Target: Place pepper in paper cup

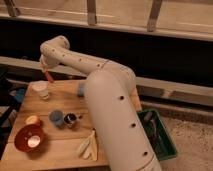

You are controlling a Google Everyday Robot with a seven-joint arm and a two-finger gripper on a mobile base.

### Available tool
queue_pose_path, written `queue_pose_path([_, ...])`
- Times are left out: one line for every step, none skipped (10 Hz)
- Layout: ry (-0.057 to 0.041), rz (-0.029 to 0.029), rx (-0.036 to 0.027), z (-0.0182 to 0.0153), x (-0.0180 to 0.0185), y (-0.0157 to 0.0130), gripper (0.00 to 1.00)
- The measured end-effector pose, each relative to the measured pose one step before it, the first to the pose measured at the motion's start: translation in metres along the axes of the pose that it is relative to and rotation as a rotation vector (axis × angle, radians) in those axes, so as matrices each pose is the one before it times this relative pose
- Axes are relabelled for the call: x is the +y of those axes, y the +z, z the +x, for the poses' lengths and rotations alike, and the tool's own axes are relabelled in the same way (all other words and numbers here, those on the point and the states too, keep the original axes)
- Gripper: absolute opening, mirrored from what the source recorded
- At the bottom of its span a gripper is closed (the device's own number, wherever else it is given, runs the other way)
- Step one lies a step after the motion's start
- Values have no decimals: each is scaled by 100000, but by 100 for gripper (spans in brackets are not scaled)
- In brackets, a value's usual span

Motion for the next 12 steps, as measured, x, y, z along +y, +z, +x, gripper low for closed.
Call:
queue_pose_path([-994,-3790,-3599,-509,448,581,0])
queue_pose_path([-399,-2954,-2970,-281,205,359,0])
queue_pose_path([-566,-2725,-2876,-268,171,380,0])
queue_pose_path([-439,-1748,-1521,-200,264,341,0])
queue_pose_path([-843,-2836,-2188,-355,587,688,0])
queue_pose_path([-306,-1950,-1596,-152,372,393,0])
queue_pose_path([-26,-1338,-728,92,124,257,1])
queue_pose_path([405,-1368,-403,322,3,175,7])
queue_pose_path([453,-1290,-77,383,154,165,19])
queue_pose_path([505,-854,82,431,116,122,29])
queue_pose_path([640,-506,-226,349,-82,6,36])
queue_pose_path([1371,-831,-420,615,-260,-5,49])
